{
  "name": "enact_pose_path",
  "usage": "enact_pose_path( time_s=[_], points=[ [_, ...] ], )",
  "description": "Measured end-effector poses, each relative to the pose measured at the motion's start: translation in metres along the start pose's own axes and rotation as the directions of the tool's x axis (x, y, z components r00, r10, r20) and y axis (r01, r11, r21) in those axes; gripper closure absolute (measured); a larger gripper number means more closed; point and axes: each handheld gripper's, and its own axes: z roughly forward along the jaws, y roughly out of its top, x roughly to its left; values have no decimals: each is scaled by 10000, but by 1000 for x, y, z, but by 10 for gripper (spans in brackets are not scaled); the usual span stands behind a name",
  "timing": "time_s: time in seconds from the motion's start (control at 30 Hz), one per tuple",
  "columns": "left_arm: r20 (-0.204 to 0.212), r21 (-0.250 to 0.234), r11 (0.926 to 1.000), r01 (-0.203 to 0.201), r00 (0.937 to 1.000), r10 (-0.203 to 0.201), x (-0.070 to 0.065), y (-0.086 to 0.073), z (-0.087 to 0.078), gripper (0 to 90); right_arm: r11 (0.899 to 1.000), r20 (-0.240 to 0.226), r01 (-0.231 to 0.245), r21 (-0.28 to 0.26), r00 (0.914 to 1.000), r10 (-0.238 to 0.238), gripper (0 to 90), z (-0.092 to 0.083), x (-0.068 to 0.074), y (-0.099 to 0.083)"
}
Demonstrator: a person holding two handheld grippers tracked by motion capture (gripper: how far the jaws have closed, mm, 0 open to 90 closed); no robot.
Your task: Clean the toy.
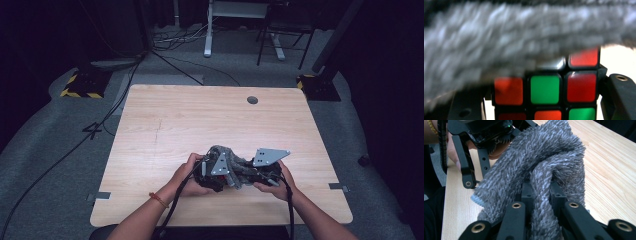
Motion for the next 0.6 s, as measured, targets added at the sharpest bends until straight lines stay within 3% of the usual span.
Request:
enact_pose_path(
  time_s=[0.2, 0.27, 0.43, 0.5, 0.6],
  points=[
    [218, -549, 9985, 71, 9997, -59, 2, 0, -11, 335, 9981, 406, -17, 612, 9992, -8, 786, 1, -9, -9],
    [187, -697, 9975, 117, 9998, -104, 3, 0, -13, 335, 9970, 312, -316, 710, 9991, 295, 787, 2, -15, -16],
    [410, -1346, 9906, 251, 9990, -197, 4, 2, -20, 335, 9931, 280, -505, 1062, 9985, 477, 787, 7, -20, -25],
    [401, -1354, 9907, 151, 9991, -98, 3, 3, -19, 335, 9941, -124, -711, 824, 9973, 724, 787, 8, -20, -26],
    [447, -1481, 9889, 113, 9990, -47, 4, 2, -21, 335, 9965, -133, -462, 692, 9988, 472, 788, 6, -15, -20]
  ],
)
